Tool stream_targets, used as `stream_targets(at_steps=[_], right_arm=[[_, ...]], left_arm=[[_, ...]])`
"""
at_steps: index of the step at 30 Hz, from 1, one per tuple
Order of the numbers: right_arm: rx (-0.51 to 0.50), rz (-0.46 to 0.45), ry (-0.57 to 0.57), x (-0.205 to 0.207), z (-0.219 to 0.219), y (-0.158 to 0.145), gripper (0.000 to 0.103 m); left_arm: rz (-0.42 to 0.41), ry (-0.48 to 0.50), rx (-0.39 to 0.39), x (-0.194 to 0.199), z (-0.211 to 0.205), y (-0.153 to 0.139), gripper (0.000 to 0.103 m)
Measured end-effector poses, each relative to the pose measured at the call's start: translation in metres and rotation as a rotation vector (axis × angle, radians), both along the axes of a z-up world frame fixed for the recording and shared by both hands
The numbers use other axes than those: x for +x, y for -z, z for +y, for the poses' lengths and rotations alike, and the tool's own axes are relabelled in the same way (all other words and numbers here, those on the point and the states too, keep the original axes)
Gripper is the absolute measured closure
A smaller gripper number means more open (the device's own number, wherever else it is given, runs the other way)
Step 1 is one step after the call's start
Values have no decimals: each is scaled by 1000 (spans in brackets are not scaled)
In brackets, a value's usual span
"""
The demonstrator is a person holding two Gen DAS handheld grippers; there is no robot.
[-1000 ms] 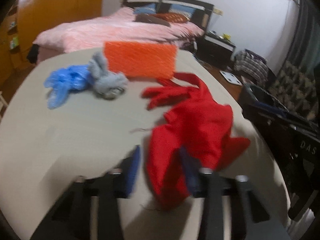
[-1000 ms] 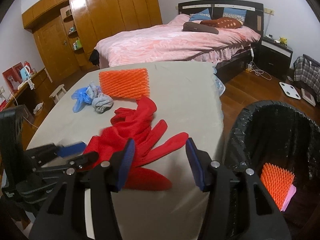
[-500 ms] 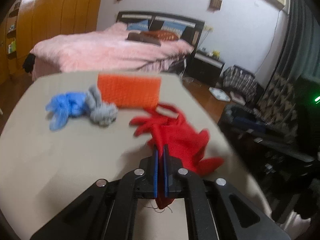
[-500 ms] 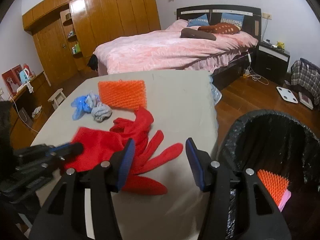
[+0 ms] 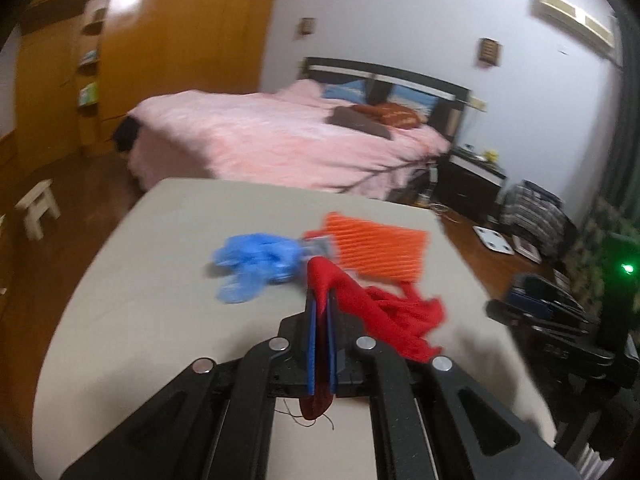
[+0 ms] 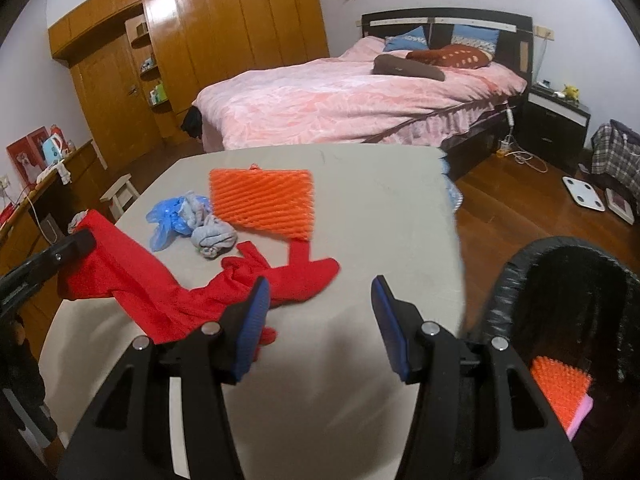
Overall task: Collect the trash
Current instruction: 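Grasp the red gloves with the left gripper while the right gripper grasps another glove part, then carry the red gloves over the bin and open both grippers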
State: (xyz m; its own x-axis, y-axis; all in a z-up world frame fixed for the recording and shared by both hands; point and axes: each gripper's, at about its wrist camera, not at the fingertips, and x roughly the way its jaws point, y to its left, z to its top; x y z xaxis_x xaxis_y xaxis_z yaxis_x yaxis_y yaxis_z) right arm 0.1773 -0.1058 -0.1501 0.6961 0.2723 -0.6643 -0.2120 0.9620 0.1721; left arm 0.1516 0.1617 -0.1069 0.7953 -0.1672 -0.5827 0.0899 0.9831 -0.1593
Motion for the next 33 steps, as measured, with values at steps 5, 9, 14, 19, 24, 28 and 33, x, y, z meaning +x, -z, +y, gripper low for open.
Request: stream_targets(at_steps=[5, 9, 14, 19, 24, 28, 33], right_arm=[[8, 36, -39, 13, 24, 11, 51], [2, 59, -55, 23, 42, 21, 45], [-14, 83, -60, 32, 58, 33, 38], [-27, 121, -72, 39, 68, 44, 38], [-37, 160, -91, 44, 72, 52, 53], [-32, 164, -127, 43, 74, 52, 84], [-18, 120, -128, 33, 68, 37, 88]], left_arm=[[38, -128, 78, 9, 27, 17, 98], [77, -170, 87, 16, 41, 33, 98], [90, -161, 118, 13, 41, 49, 98], [102, -150, 108, 16, 39, 56, 98], [108, -144, 109, 18, 38, 58, 98], [102, -140, 109, 16, 36, 56, 98], [77, -136, 113, 11, 31, 44, 98]])
